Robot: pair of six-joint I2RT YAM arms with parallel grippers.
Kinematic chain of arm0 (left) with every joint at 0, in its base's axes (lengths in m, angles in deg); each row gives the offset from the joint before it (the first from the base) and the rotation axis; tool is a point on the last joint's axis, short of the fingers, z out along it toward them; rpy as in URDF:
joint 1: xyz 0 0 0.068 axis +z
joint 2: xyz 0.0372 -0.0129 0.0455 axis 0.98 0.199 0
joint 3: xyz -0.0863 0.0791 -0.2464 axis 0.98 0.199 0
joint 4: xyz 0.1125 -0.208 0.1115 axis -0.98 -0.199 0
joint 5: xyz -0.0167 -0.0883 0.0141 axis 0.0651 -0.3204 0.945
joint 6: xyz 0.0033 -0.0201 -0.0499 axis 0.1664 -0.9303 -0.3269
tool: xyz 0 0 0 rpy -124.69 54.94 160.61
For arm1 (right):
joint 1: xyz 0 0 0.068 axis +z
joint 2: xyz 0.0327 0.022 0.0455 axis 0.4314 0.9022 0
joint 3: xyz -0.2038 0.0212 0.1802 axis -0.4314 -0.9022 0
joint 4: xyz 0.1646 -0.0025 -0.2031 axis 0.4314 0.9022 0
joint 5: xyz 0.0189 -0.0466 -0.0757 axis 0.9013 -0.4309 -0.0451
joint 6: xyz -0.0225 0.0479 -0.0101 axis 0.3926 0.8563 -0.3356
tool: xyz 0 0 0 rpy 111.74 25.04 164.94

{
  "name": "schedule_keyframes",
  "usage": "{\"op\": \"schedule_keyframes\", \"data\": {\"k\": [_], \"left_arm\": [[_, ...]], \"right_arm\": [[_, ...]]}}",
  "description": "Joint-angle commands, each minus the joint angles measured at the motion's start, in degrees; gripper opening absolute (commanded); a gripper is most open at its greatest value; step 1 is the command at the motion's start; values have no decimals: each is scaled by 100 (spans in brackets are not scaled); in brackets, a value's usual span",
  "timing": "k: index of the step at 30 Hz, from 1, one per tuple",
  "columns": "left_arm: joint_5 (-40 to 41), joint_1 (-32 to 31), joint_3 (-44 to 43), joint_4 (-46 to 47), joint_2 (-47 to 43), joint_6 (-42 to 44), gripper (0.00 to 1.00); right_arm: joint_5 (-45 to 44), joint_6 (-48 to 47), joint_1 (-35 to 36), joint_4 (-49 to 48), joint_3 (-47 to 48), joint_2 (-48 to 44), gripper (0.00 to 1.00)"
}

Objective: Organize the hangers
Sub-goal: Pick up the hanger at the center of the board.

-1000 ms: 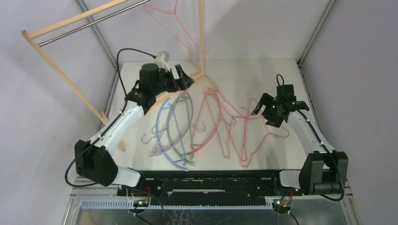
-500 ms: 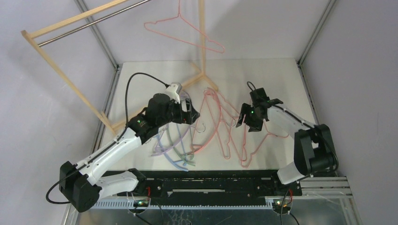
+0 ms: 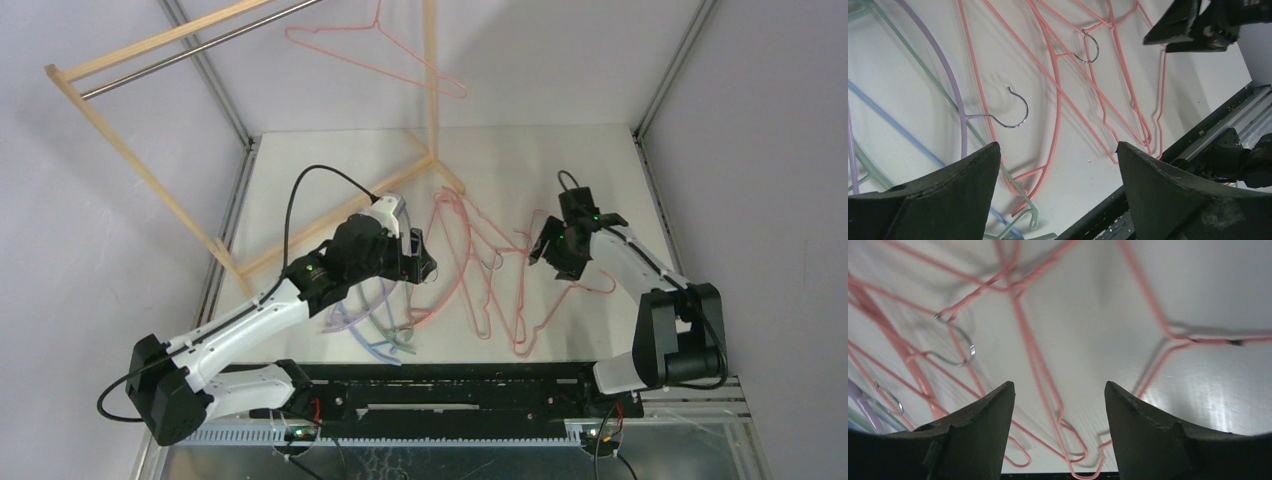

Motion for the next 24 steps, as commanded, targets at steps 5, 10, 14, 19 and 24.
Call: {"op": "schedule_keyframes", "data": {"k": [5, 10, 14, 19, 24], "left_arm": [[23, -84, 231, 535, 48, -119, 91], [-22, -84, 289, 617, 99, -117, 91], [-32, -84, 330, 688, 118, -95, 91], [-1, -75, 288, 732, 214, -77, 90], [106, -75, 245, 647, 227, -102, 90]], "right_arm": [[-607, 595, -626, 423, -448, -503, 74], [-694, 811, -729, 400, -557, -282, 73], [-757, 1011, -774, 434, -634, -98, 70], [-856, 1048, -814, 264, -695, 219, 69], [-894, 1005, -848, 75, -717, 460, 60]]}}
